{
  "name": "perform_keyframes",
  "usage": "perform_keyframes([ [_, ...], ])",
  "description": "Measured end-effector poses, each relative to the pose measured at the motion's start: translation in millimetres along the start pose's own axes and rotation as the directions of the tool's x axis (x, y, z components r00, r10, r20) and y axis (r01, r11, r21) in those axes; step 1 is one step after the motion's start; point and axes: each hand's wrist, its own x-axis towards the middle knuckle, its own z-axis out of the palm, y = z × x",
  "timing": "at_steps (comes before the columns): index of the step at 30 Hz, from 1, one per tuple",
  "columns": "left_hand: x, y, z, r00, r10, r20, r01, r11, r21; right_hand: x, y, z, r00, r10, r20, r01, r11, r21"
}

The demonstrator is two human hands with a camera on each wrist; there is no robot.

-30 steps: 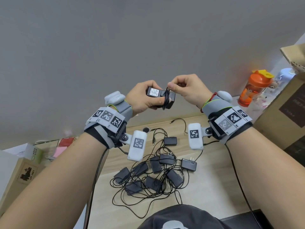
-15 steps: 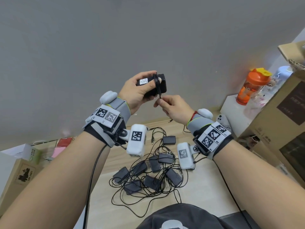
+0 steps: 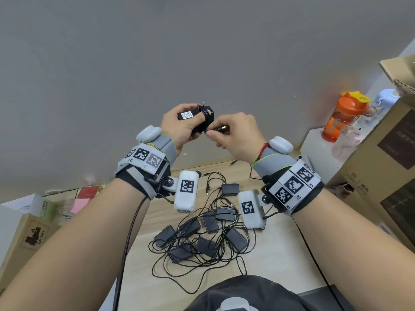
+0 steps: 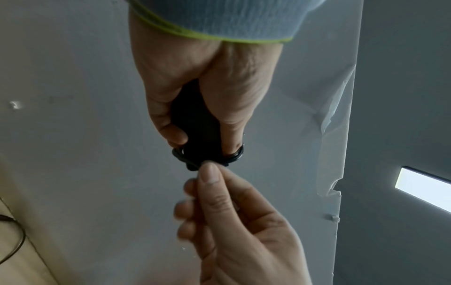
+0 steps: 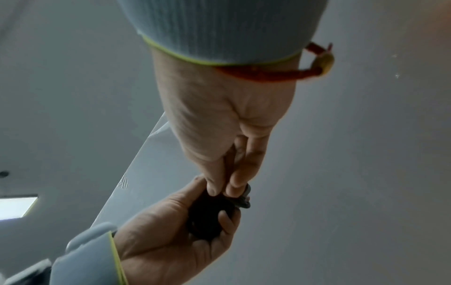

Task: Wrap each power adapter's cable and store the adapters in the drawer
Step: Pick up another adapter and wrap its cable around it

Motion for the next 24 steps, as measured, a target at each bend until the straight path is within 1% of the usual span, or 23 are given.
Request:
perform_keyframes([
  [3, -1.8, 0.4, 1.6, 0.999, -0.038, 0.018, 0.038, 0.998, -0.040, 1.6, 1.3, 1.1, 0.998, 0.044, -0.052, -0.031, 0.973, 0.229],
  [6, -2.3, 2.8, 1.4, 0.995, -0.071, 0.068, 0.076, 0.994, -0.079, 2.7, 4.0, 4.2, 0.999, 0.025, -0.048, -0.007, 0.936, 0.353],
  [8, -3.4, 5.0, 1.2, 0.988, -0.091, 0.121, 0.104, 0.989, -0.103, 2.6, 3.9, 6.5, 0.998, 0.009, -0.066, 0.016, 0.926, 0.377],
  [11, -5.3, 7.8, 1.7, 0.976, -0.123, 0.182, 0.147, 0.981, -0.128, 2.9, 1.1, 8.7, 0.993, 0.018, -0.119, 0.034, 0.908, 0.418],
  [17, -4.3, 13.1, 1.6, 0.971, -0.128, 0.201, 0.162, 0.973, -0.162, -0.4, 1.9, 10.4, 0.973, 0.088, -0.212, 0.019, 0.890, 0.455],
  [21, -5.6, 16.0, 6.9, 0.968, -0.116, 0.225, 0.157, 0.972, -0.176, -2.7, -4.5, 10.4, 0.980, 0.112, -0.167, -0.010, 0.858, 0.514],
  [24, -4.9, 15.0, 9.3, 0.973, -0.123, 0.193, 0.157, 0.973, -0.172, -1.6, -5.3, 9.4, 0.977, 0.163, -0.136, -0.079, 0.872, 0.482],
])
